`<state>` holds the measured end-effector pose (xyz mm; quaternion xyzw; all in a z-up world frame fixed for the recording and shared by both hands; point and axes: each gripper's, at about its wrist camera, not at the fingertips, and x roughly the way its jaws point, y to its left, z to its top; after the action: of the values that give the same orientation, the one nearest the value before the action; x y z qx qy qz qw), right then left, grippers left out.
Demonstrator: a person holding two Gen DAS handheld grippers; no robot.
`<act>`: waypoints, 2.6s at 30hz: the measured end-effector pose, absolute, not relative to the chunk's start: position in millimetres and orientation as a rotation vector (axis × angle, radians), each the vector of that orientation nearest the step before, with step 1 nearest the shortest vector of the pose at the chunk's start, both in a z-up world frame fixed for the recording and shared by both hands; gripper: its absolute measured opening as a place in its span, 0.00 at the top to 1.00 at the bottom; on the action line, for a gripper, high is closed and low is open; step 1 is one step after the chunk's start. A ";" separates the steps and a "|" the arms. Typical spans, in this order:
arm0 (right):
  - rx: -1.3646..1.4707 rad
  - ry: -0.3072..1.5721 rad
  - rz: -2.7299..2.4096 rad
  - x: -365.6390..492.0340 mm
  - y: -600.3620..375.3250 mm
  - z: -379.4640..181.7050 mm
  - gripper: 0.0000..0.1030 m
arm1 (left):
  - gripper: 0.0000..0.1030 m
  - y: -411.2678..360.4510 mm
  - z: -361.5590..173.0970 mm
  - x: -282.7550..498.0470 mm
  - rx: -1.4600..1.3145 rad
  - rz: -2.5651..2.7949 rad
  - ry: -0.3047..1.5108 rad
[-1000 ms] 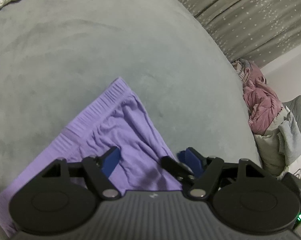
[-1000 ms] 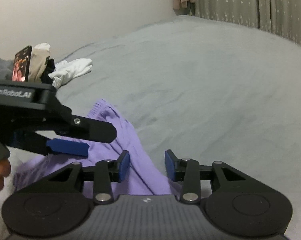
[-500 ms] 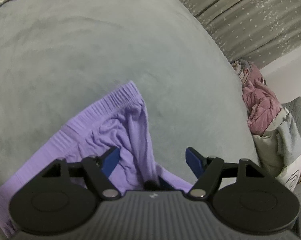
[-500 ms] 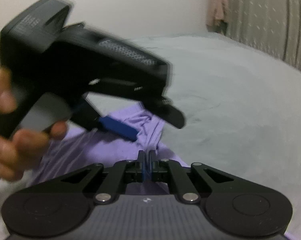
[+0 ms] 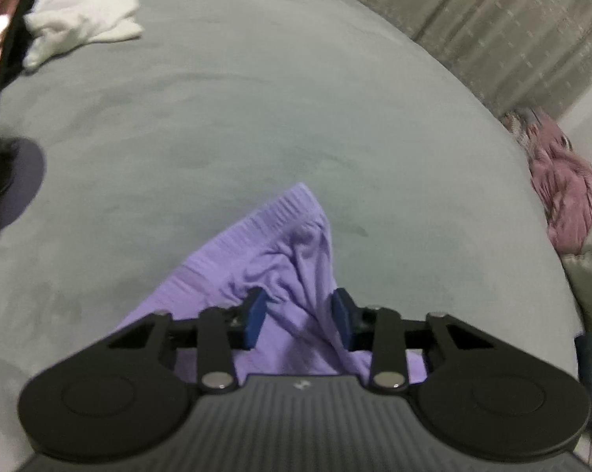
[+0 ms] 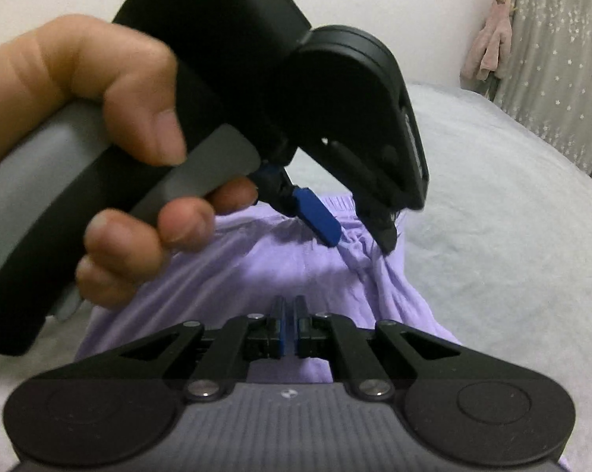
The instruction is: Fold clothes
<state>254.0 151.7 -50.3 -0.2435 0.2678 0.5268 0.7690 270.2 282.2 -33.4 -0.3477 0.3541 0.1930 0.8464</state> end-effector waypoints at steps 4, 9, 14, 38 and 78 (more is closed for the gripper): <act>-0.433 0.578 1.075 275.1 144.2 -37.7 0.74 | 0.80 294.6 -39.1 262.9 -0.794 0.433 0.738; -0.340 0.619 0.964 315.8 153.7 -37.9 0.70 | 0.76 298.9 -39.0 267.0 -0.824 0.427 0.736; -0.132 0.782 0.937 356.1 152.7 -52.6 0.70 | 0.74 302.7 -40.4 263.7 -0.836 0.408 0.739; -0.472 0.581 1.147 261.7 176.6 -49.3 0.98 | 0.51 298.2 -40.5 258.6 -0.877 0.294 0.731; -0.723 0.586 0.783 270.4 7.3 -54.9 0.76 | 0.99 304.3 -29.4 231.9 -0.983 0.407 0.524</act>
<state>270.4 7.3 -54.9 -0.3398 0.2751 0.3677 0.8207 231.9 304.3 -29.4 -0.4633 0.2471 0.1916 0.8292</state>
